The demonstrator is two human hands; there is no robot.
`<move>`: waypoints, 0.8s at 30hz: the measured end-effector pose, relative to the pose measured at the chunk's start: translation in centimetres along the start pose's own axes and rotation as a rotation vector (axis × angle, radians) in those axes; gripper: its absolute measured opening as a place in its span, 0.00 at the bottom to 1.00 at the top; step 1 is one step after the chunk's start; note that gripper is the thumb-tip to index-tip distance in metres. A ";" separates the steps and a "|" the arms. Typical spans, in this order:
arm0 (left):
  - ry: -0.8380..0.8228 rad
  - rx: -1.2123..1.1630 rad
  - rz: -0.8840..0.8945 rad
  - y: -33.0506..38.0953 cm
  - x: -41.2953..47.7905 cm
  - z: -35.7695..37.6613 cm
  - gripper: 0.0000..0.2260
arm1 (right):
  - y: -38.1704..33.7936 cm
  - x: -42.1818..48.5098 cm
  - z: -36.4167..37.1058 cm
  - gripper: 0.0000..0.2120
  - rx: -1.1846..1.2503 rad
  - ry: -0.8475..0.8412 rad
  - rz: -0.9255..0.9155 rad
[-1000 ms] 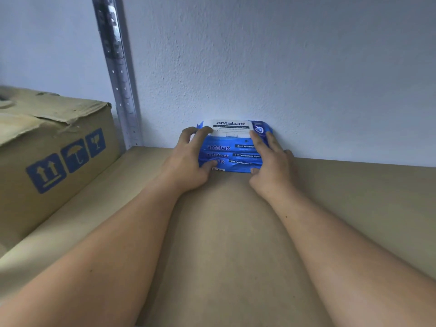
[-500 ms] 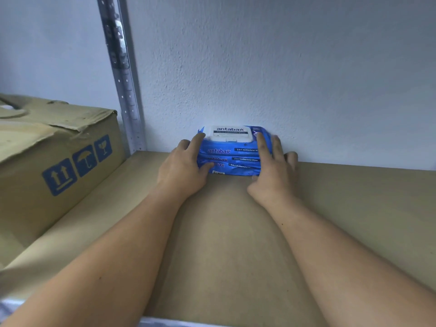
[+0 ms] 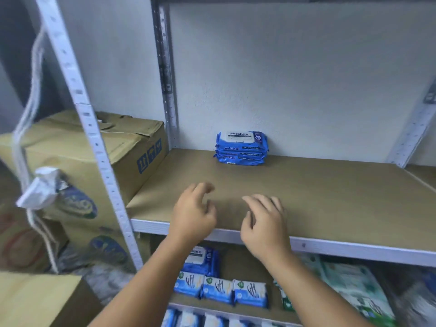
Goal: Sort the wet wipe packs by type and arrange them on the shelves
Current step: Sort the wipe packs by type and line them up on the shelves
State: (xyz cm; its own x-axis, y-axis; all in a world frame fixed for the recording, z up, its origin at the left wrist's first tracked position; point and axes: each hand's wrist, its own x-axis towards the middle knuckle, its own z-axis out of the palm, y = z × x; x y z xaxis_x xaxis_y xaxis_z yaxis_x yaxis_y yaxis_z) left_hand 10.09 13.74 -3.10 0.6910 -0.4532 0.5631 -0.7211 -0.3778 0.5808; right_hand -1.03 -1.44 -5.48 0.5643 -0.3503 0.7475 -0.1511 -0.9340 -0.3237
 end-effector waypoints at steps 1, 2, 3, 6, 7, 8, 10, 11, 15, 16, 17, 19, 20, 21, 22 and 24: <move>0.020 -0.010 0.007 0.4 -1.9 -1.2 0.09 | -0.9 -1.4 -1.0 0.18 0.022 -0.008 -0.010; 0.035 -0.029 -0.010 0.7 -3.8 -2.3 0.07 | -1.8 -2.6 -1.9 0.18 0.042 -0.019 -0.028; 0.036 -0.055 -0.052 0.9 -5.8 -3.3 0.06 | -2.6 -3.7 -2.6 0.17 0.059 -0.036 -0.045; -0.013 -0.086 -0.189 0.9 -10.7 -5.5 0.08 | -4.8 -6.3 -4.0 0.12 0.100 -0.124 -0.056; -0.038 -0.080 -0.220 0.8 -11.9 -6.1 0.09 | -5.4 -6.9 -4.1 0.11 0.111 -0.167 -0.040; -0.061 -0.073 -0.255 0.7 -12.7 -6.5 0.09 | -5.8 -7.4 -4.1 0.11 0.117 -0.215 -0.011; -0.118 -0.066 -0.336 0.4 -13.8 -7.1 0.11 | -6.3 -8.5 -3.6 0.10 0.102 -0.328 0.079; -0.150 -0.067 -0.383 0.0 -14.0 -7.1 0.12 | -6.4 -9.0 -3.3 0.09 0.090 -0.385 0.121; -0.209 -0.079 -0.507 -2.4 -14.2 -5.9 0.11 | -5.1 -10.9 -1.2 0.09 0.061 -0.535 0.197; -0.223 -0.076 -0.518 -3.0 -14.0 -5.6 0.11 | -4.6 -11.3 -0.6 0.09 0.054 -0.564 0.212; -0.237 -0.077 -0.529 -3.7 -13.8 -5.1 0.11 | -4.2 -11.6 0.2 0.09 0.048 -0.590 0.236; -0.259 -0.081 -0.558 -5.3 -13.2 -4.1 0.12 | -3.5 -11.9 1.8 0.10 0.039 -0.627 0.313; -0.265 -0.082 -0.572 -6.2 -12.9 -3.5 0.13 | -3.1 -11.9 2.9 0.10 0.040 -0.636 0.359; -0.269 -0.083 -0.585 -7.2 -12.5 -2.8 0.14 | -2.8 -11.9 4.1 0.10 0.045 -0.642 0.399; -0.275 -0.085 -0.597 -8.2 -12.1 -2.1 0.15 | -2.5 -12.0 5.4 0.10 0.056 -0.649 0.426; -0.287 -0.092 -0.607 -10.4 -11.3 -0.3 0.15 | -1.7 -12.2 8.2 0.10 0.099 -0.668 0.472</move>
State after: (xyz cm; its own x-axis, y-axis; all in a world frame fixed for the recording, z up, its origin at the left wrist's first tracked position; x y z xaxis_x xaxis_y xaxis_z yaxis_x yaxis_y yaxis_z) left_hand 9.75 23.07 -15.30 0.9223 -0.3833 -0.0495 -0.1934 -0.5686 0.7996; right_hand -0.98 4.94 -18.79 0.8277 -0.5604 0.0277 -0.4387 -0.6772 -0.5907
